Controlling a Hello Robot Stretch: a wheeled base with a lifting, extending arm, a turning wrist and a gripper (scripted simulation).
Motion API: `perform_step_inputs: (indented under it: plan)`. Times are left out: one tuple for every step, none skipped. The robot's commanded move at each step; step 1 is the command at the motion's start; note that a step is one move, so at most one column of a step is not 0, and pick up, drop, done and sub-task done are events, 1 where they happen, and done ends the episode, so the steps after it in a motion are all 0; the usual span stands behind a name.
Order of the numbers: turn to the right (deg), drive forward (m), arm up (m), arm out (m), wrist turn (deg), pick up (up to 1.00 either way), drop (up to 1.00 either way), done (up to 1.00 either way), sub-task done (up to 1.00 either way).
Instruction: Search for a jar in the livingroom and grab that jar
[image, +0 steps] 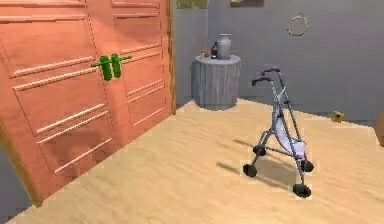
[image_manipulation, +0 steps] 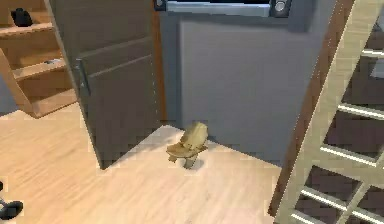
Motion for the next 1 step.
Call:
perform_step_inputs:
  plan:
    - [0.0,1.0,0.0,0.0,0.0,0.0,0.0,0.0,0.0]
